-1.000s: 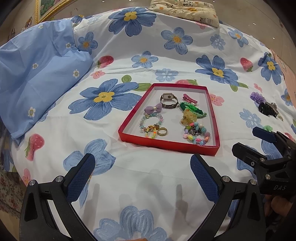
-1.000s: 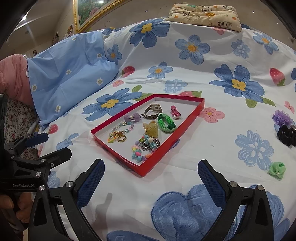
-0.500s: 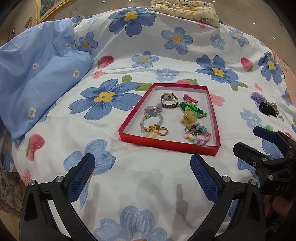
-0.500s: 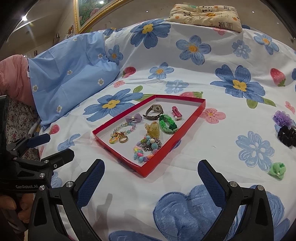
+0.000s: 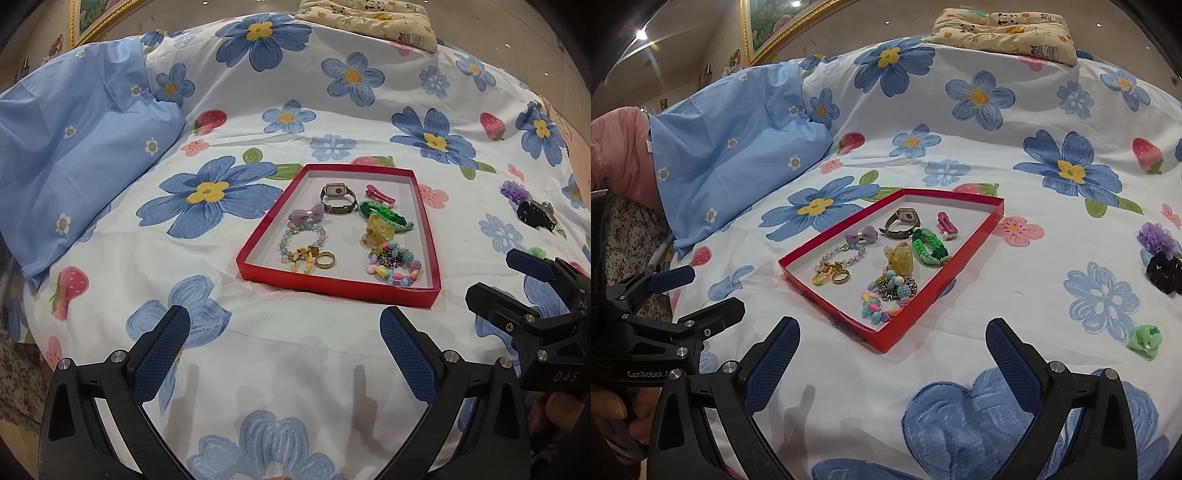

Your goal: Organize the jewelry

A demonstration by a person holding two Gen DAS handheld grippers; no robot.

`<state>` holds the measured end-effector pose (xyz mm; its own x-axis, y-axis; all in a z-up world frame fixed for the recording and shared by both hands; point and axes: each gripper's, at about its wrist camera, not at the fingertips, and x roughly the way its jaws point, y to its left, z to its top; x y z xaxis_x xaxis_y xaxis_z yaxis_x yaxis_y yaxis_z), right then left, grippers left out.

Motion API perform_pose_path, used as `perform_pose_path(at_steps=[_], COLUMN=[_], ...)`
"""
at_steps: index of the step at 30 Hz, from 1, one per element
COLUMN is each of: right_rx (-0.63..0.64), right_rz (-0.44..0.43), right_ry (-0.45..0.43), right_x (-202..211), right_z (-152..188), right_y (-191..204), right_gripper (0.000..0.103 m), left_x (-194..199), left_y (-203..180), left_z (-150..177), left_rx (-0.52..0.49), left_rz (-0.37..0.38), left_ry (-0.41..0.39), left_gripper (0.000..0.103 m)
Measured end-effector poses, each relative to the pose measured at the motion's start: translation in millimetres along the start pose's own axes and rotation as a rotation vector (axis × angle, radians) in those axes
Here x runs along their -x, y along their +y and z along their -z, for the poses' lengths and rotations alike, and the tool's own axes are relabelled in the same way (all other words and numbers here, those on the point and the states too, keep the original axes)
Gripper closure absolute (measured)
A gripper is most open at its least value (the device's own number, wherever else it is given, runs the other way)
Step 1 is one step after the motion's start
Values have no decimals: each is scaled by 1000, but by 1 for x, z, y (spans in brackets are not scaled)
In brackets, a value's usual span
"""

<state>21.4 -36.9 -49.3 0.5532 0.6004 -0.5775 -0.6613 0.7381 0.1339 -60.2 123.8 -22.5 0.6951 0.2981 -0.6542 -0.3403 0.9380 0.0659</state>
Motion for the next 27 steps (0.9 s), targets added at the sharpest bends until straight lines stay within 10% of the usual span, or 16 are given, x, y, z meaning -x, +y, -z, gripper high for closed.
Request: perform_pose_path(at_steps=[27], right_rx=[5], right_rz=[-3], right_ry=[0], right_x=[1], right_z=[-1], right_y=[3], right_gripper=[1], left_x=[-2], left_y=[5], left_z=[0], left_rx=[-13], left_rz=[-10], left_ry=[-3], left_gripper=[0])
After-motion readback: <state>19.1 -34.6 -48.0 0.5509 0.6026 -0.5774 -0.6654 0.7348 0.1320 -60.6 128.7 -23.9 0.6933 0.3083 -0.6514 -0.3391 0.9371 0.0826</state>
